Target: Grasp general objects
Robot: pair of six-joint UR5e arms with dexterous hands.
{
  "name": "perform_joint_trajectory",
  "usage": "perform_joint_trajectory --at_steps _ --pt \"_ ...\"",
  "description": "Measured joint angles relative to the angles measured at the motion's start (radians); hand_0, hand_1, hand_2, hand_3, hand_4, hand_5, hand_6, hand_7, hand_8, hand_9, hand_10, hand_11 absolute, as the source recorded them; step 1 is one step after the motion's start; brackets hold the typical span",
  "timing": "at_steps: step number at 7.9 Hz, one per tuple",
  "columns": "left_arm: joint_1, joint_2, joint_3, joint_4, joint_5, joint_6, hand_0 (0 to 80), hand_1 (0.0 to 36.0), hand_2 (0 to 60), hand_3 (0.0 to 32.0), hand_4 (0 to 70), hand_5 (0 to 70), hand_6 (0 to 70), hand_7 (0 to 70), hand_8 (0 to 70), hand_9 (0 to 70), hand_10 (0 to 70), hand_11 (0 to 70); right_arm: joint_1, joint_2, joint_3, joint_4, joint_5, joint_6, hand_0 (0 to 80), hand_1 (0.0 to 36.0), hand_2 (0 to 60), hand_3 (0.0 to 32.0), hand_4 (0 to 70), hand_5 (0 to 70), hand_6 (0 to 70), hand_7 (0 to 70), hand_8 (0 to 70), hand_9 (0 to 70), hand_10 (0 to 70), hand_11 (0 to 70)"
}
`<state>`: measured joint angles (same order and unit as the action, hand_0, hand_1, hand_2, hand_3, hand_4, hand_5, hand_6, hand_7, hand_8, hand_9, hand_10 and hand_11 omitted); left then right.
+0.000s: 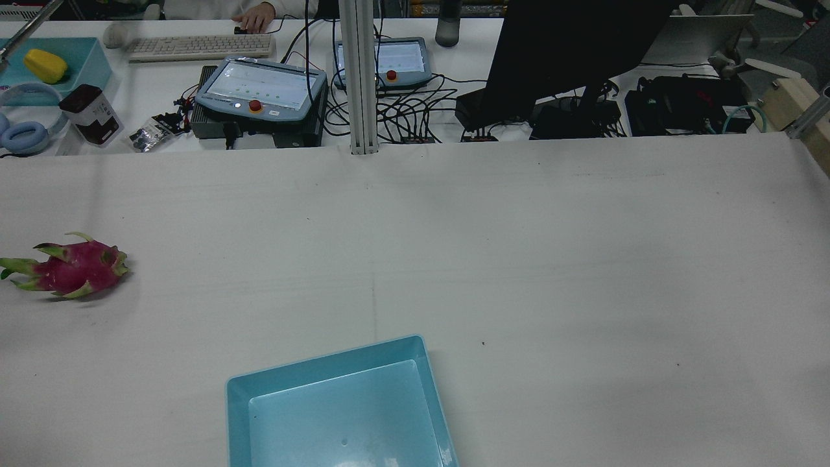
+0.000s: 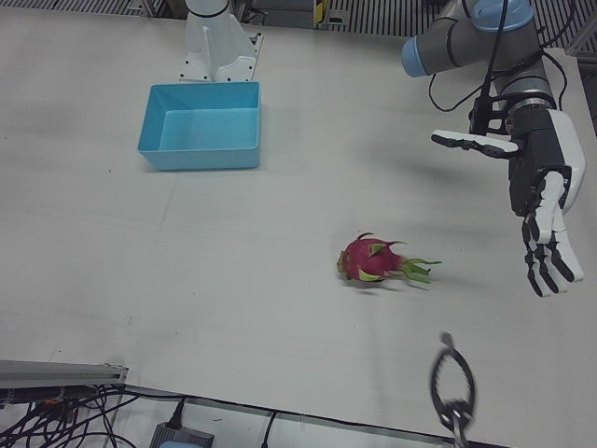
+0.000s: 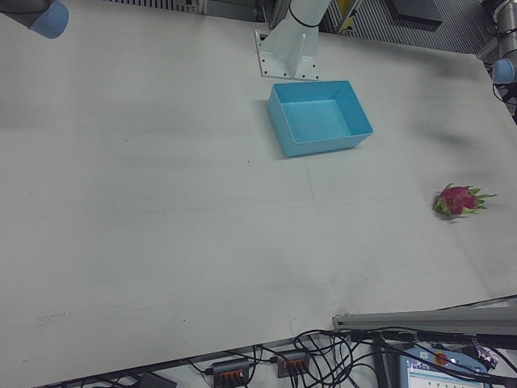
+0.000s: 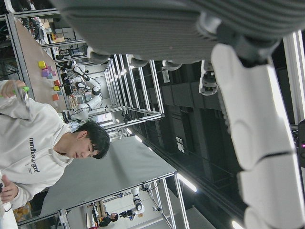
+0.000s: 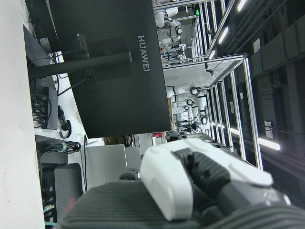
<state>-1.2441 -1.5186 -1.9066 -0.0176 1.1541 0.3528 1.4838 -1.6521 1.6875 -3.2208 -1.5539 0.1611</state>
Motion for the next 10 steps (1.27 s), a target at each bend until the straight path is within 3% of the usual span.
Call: perform_joint_trajectory --at_steps 2,5,8,10 --pt "-0.029 0.006 -0.024 -0.011 0.018 0.001 49.9 17.2 7.8 21.8 4.8 0.0 0.0 1.4 0.0 0.0 0.0 0.0 0.000 0.000 0.000 0.001 0.000 0.000 0.0 0.0 0.0 0.0 0.0 0.0 0.0 0.0 0.0 0.0 0.0 0.0" --pt "-0.087 0.005 -0.073 0.005 0.056 0.004 50.0 17.6 8.6 23.2 5.0 0.0 0.0 2.7 0.0 0.0 0.0 0.0 0.000 0.000 0.000 0.000 0.000 0.000 0.0 0.0 0.0 0.0 0.0 0.0 0.0 0.0 0.0 0.0 0.0 0.0" --pt "-0.279 -0.081 -0.068 0.064 0.229 -0.001 50.2 17.6 9.2 21.6 6.2 0.0 0.0 4.5 0.0 0.0 0.0 0.0 0.000 0.000 0.000 -0.001 0.000 0.000 0.0 0.0 0.0 0.0 0.0 0.0 0.0 0.0 0.0 0.0 0.0 0.0" --pt "-0.321 -0.123 -0.070 0.112 0.256 0.005 49.7 17.1 8.8 22.4 5.6 0.0 0.0 3.2 0.0 0.0 0.0 0.0 0.000 0.000 0.000 -0.001 0.000 0.000 0.0 0.0 0.0 0.0 0.0 0.0 0.0 0.0 0.0 0.0 0.0 0.0"
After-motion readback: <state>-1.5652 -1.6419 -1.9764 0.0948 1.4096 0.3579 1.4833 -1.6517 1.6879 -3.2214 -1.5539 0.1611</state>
